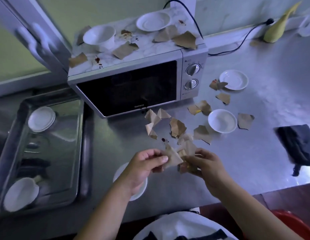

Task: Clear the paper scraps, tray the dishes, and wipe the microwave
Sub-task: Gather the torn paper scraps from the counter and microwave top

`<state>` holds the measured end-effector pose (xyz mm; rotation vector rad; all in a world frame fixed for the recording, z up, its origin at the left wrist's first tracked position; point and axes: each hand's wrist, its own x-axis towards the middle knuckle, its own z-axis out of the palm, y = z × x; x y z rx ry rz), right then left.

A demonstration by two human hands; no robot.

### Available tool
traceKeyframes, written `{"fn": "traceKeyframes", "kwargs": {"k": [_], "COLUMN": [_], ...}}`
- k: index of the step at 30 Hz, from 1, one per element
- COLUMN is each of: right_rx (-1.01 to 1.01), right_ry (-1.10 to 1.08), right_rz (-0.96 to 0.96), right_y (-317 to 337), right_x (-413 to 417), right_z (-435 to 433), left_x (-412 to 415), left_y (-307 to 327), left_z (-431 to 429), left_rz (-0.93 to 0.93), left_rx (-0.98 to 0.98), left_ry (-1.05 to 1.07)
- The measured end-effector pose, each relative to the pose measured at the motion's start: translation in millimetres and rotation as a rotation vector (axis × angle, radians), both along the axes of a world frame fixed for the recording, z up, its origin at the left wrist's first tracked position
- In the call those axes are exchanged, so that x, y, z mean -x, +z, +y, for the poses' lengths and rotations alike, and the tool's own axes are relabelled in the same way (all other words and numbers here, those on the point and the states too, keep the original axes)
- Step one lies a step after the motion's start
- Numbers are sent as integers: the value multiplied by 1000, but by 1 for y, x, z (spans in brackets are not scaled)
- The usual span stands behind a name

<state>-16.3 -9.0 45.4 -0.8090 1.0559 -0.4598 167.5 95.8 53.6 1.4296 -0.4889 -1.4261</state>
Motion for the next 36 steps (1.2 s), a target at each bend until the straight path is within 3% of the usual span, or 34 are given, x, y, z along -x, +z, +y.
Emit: {"fn": "traceKeyframes", "kwargs": {"k": [9, 20, 25, 27, 31, 36], "right_rx": [-105, -191, -111, -106, -71, -15], "right_ry": [316, 452, 356, 300, 195, 122], "right_rz": [-165, -172, -126, -144, -141, -98], "right_y": [-9, -22, -27, -29, -32, -33], "right_x": [0, 2, 12, 18, 38, 69], "right_z": [-18, -34, -40, -44, -54, -61], "left_x": [34, 48, 46, 36, -8, -53], "left_y": [-9, -14, -18, -30, -69, -112], "left_z": [1, -5, -16, -25, -52, -94], "left_rz": [-447, -335, -203, -176, -438, -648], "left_rx": [-85, -115, -110, -125, -328, -494], "left_ry": [137, 282, 175, 244, 433, 464]}}
